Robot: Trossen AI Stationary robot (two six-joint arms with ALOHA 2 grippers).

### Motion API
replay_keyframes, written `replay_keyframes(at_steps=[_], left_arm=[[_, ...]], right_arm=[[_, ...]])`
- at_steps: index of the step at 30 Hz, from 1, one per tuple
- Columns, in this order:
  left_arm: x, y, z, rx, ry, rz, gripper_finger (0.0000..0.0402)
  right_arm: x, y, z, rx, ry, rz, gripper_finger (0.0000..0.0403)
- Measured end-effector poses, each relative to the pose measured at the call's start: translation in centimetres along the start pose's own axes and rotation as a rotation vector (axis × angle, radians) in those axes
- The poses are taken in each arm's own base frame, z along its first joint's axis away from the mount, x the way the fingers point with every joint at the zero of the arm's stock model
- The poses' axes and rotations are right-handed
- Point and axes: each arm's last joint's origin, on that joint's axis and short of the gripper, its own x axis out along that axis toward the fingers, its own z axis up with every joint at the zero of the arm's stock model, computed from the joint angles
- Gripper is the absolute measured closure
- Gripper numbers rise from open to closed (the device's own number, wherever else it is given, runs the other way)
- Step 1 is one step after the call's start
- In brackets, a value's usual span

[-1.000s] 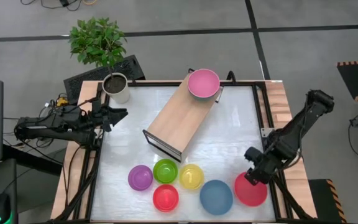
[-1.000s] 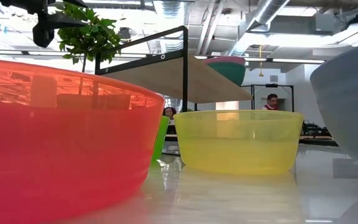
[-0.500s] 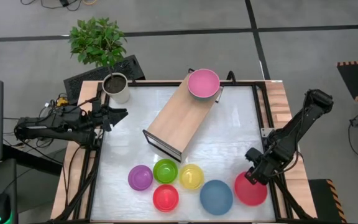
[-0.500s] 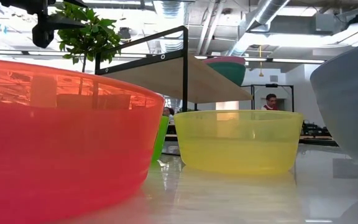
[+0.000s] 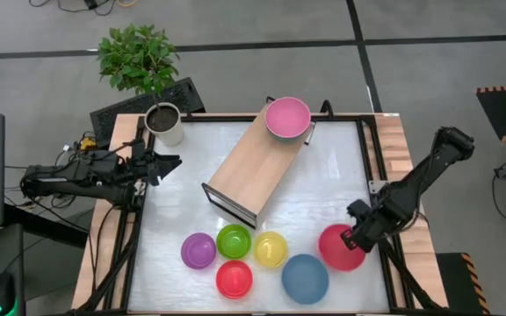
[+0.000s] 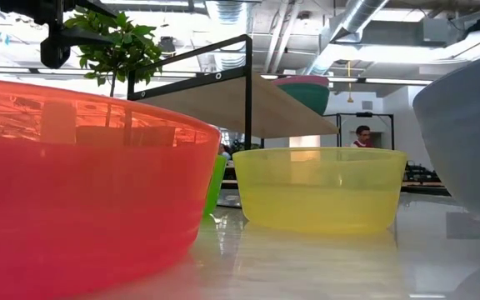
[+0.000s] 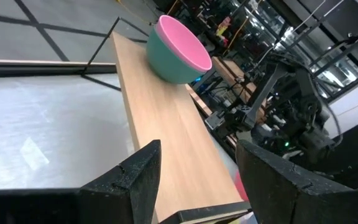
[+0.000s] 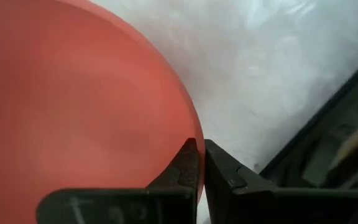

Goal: Place and stack bowls onto a shelf
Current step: Stack the large orange bowl on the pink bowl

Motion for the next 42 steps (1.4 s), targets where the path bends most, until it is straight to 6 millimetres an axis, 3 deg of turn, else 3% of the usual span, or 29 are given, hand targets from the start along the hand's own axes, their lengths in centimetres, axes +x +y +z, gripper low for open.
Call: replay_keyframes(at_steps=[12, 20, 25, 31, 36, 42], left_arm=[[0.0, 0.0, 0.0, -0.001, 0.0, 0.002, 0.0209], [0.0, 0.0, 0.0, -0.001, 0.0, 0.002, 0.0209], [0.0, 0.0, 0.0, 0.0, 0.0, 0.002, 0.0209], [0.0, 0.0, 0.0, 0.003, 0.001, 0.002, 0.0209], [0.0, 0.1, -0.1, 0.006, 0.004, 0.006, 0.0209], [0.0, 0.1, -0.1, 0.006, 0.004, 0.006, 0.0209]], right_arm=[[-12.6, -0.6, 6.0, 0.061, -0.238, 0.057, 0.0374], [-20.3, -0.8, 12.3, -0.035, -0.444, 0.115, 0.0374], [-24.0, -1.4, 17.1, -0.045, -0.568, 0.068, 0.0374], [-25.9, -1.6, 23.0, -0.098, -0.589, 0.035, 0.0374], [-25.6, -1.5, 27.6, -0.125, -0.551, 0.049, 0.0374], [-24.5, -1.5, 31.7, -0.135, -0.506, 0.051, 0.0374]])
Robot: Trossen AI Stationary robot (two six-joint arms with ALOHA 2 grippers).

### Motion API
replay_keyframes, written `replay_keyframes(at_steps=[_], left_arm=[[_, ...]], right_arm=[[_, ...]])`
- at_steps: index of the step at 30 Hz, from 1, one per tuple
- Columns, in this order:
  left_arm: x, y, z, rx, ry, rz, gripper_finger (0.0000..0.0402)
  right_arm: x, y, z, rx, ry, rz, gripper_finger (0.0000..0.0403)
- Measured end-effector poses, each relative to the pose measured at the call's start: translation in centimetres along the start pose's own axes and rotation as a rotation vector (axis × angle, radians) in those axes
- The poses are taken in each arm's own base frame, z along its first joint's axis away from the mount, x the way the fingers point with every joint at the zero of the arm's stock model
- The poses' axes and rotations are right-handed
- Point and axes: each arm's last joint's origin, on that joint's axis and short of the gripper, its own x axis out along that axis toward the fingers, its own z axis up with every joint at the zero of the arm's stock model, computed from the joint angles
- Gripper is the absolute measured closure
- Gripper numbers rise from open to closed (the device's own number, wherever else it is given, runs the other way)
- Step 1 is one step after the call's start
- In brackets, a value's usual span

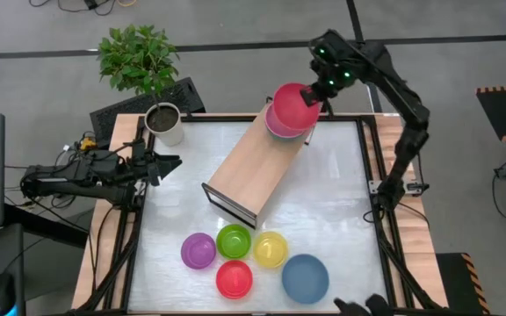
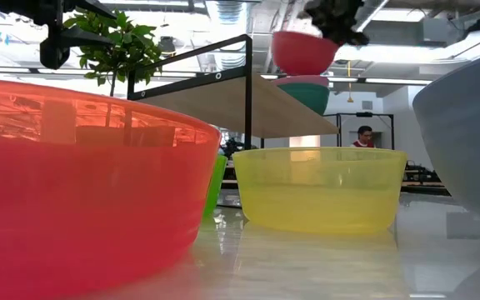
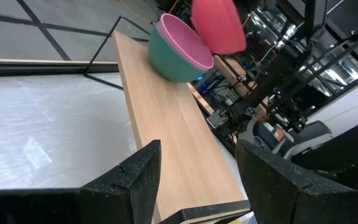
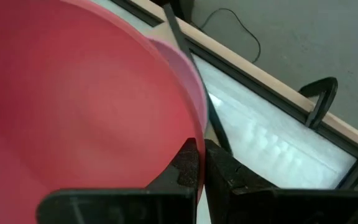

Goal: Place and stack bowls onto a shelf
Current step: Stack the large orange bowl on the pink bowl

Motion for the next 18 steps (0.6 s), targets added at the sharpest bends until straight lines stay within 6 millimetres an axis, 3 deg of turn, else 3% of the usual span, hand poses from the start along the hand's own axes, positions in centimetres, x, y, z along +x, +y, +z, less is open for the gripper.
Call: replay_keyframes(at_steps=[6, 11, 18], left_arm=[[0.0, 0.0, 0.0, -0.001, 0.0, -0.001, 0.0209], [0.0, 0.0, 0.0, -0.002, 0.0, -0.001, 0.0209], [0.0, 0.0, 0.0, -0.004, 0.002, -0.005, 0.0209]], right_arm=[[2.4, -0.7, 1.2, 0.007, 0.056, -0.017, 0.0374], [3.0, -0.9, 1.5, 0.007, 0.075, -0.003, 0.0373], [3.0, -0.9, 1.5, -0.004, 0.073, -0.002, 0.0304]])
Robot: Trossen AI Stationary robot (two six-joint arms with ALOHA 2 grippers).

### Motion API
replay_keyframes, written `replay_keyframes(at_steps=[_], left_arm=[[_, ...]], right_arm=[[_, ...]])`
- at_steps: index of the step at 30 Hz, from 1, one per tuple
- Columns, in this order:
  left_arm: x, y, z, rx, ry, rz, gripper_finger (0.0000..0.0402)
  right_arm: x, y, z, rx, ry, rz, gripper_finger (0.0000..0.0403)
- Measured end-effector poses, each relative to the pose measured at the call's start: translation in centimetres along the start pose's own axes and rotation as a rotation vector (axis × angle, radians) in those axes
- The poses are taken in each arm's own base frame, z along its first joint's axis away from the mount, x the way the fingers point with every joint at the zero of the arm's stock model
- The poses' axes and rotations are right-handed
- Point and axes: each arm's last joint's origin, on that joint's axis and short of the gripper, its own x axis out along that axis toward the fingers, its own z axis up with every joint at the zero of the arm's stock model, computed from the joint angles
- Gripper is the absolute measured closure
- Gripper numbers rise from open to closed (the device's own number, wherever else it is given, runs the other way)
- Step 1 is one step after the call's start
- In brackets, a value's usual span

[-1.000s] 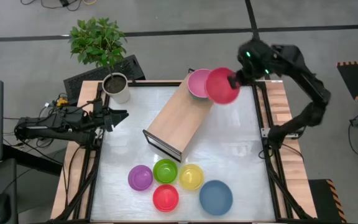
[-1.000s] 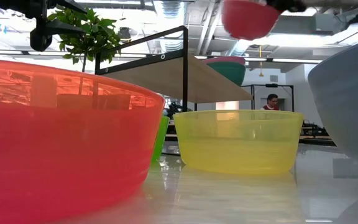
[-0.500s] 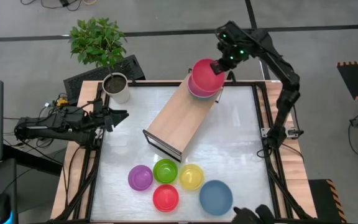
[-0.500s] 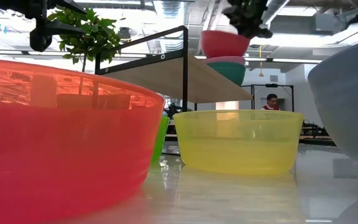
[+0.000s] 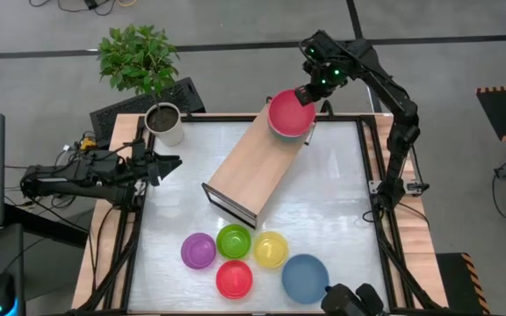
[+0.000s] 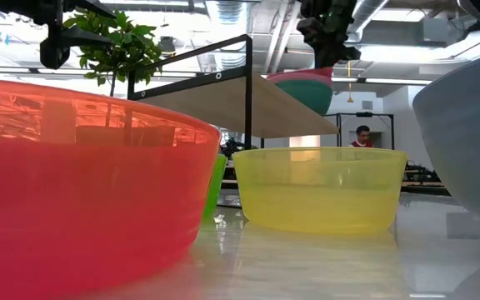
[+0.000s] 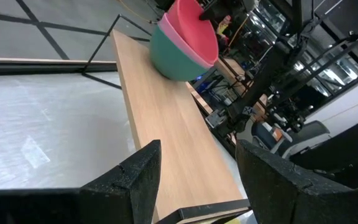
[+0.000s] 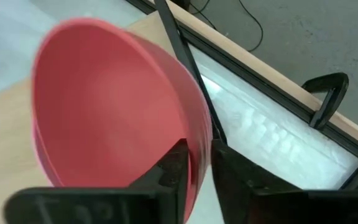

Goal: Place and stack bowls onto a shelf
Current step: Stack the large orange bowl on the pink bowl

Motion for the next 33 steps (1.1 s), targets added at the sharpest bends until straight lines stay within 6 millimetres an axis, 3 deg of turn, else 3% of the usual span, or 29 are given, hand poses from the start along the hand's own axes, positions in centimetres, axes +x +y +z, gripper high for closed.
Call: replay_keyframes(at_steps=[6, 11, 15, 18, 22, 33], left_arm=[[0.0, 0.0, 0.0, 0.0, 0.0, 0.0, 0.0209], [0.0, 0.0, 0.0, 0.0, 0.0, 0.0, 0.0209], [0.0, 0.0, 0.0, 0.0, 0.0, 0.0, 0.0209], [0.0, 0.0, 0.0, 0.0, 0.0, 0.0, 0.0209], [0.0, 0.0, 0.0, 0.0, 0.001, 0.0, 0.0209], [0.0, 0.2, -0.2, -0.003, 0.019, 0.019, 0.0209]], right_arm=[[-0.1, 0.1, 0.3, -0.012, -0.032, 0.007, 0.0274], [-2.1, 0.0, 0.0, -0.01, -0.133, 0.033, 0.0273], [-4.1, 0.0, -0.8, -0.016, -0.192, 0.054, 0.0294], [-4.6, 0.1, -1.3, -0.04, -0.184, 0.086, 0.0333], [-4.2, 0.2, -1.1, -0.086, -0.17, 0.116, 0.0385], [-0.4, -0.3, 0.8, -0.093, -0.07, 0.126, 0.0361]])
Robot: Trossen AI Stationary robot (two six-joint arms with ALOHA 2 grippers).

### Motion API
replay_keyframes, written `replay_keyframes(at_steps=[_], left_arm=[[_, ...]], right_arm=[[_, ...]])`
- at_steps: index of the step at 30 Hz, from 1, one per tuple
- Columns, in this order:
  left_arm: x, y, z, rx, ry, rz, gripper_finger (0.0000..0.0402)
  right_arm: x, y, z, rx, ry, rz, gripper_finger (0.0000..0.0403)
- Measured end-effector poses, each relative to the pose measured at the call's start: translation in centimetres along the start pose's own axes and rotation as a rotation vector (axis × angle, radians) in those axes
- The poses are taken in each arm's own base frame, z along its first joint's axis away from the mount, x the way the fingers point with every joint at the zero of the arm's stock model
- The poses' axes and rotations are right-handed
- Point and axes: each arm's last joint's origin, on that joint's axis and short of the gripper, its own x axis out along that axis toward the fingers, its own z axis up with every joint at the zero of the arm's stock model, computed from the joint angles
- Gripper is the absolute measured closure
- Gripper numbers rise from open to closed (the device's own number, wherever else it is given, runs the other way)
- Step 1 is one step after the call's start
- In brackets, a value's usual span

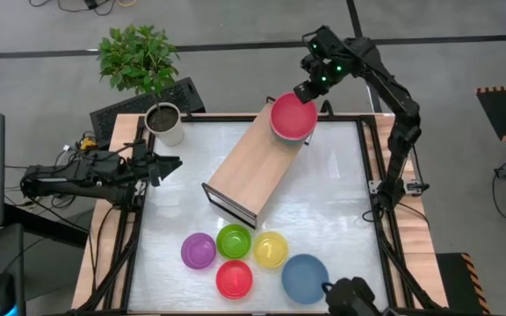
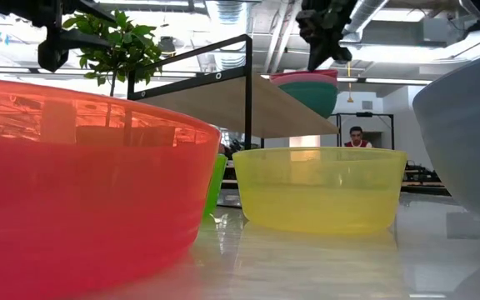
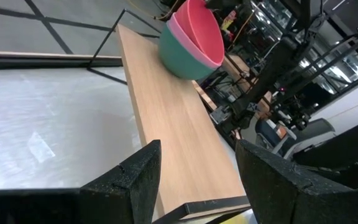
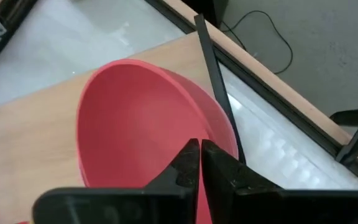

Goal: Place and stack bowls onto a shelf
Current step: Stack the large orange bowl on the pink bowl

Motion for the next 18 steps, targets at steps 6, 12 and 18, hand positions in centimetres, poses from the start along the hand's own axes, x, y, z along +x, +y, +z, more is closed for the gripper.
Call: replay_keyframes(at_steps=[6, 12, 18], left_arm=[[0.0, 0.1, -0.1, 0.004, 0.008, 0.006, 0.0209], [0.0, 0.1, -0.1, -0.001, 0.01, 0.008, 0.0209], [0.0, 0.2, -0.2, 0.004, 0.019, 0.019, 0.0209]], right_arm=[[0.9, -1.1, 0.4, 0.0, 0.026, -0.016, 0.0384], [0.8, -1.1, 0.4, -0.006, 0.018, -0.016, 0.0364], [0.7, -1.3, 0.5, -0.003, 0.011, -0.021, 0.0368]])
